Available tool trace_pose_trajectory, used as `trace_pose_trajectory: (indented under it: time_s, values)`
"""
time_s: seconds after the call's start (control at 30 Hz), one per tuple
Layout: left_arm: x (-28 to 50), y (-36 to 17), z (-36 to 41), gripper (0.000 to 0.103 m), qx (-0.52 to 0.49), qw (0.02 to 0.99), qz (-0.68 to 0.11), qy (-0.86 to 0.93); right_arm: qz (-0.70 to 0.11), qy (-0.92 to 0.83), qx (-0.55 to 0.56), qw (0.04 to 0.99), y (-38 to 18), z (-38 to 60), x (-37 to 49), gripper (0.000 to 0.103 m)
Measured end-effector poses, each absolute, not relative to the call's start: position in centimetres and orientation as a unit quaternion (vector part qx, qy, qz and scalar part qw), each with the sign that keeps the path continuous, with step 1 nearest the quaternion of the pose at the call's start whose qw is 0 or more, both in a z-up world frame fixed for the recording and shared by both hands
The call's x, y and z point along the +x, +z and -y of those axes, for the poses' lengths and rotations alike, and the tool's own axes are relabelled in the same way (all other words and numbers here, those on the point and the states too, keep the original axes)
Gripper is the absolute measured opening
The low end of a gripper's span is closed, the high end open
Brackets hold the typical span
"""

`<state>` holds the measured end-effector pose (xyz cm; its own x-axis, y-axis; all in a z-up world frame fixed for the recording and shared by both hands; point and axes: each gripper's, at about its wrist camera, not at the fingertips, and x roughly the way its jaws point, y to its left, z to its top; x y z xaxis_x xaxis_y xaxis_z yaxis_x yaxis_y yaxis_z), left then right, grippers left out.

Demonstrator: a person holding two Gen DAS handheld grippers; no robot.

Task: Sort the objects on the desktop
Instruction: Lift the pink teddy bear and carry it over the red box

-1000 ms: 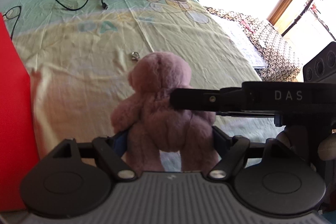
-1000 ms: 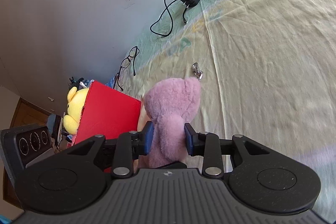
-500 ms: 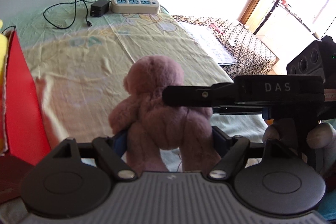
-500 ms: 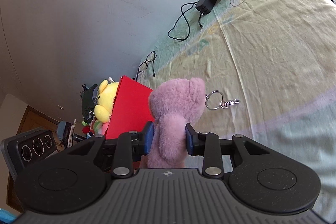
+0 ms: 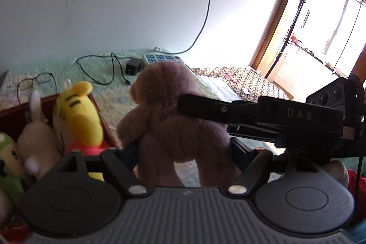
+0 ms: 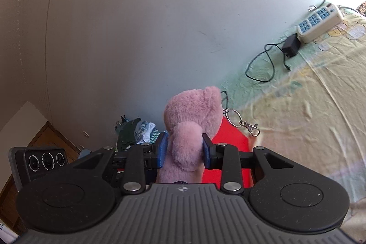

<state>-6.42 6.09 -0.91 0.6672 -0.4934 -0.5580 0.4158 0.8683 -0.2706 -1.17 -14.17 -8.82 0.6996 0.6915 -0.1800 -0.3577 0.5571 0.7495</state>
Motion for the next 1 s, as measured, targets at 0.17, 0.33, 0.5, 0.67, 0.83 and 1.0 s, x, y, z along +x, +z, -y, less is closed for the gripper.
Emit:
trace_pose_trajectory:
  time_s: [0.17, 0.33, 0.5, 0.67, 0.83, 1.0]
  values:
    - [-7.5, 0.9, -10.9, 0.082, -0.061, 0.927, -0.285, -0.236, -0.201, 0.336, 0.337, 0.856, -6.7, 9.3, -0.2, 0.034]
    - [-8.3, 2.1, -15.2, 0.084, -0.053, 0.943, -0.256, -0.207, -0.175, 0.370, 0.318, 0.855, -5.5, 4.8, 0.9, 0.034]
    - [-8.0, 1.0, -18.5, 0.084, -0.065, 0.944, -0.269, -0.180, -0.193, 0.382, 0.318, 0.846, -6.3, 1.6, 2.9, 0.034]
    - [-6.7, -1.8, -20.2, 0.084, -0.089, 0.936, -0.297, -0.170, -0.230, 0.367, 0.300, 0.850, -8.2, -0.4, 4.4, 0.034]
    - [-5.3, -3.7, -20.9, 0.084, -0.092, 0.931, -0.310, -0.169, -0.249, 0.348, 0.276, 0.861, -9.3, -1.3, 5.4, 0.034]
    - [-4.7, -5.4, -20.6, 0.084, -0.091, 0.922, -0.334, -0.174, -0.266, 0.326, 0.231, 0.877, -10.1, -2.0, 5.8, 0.034]
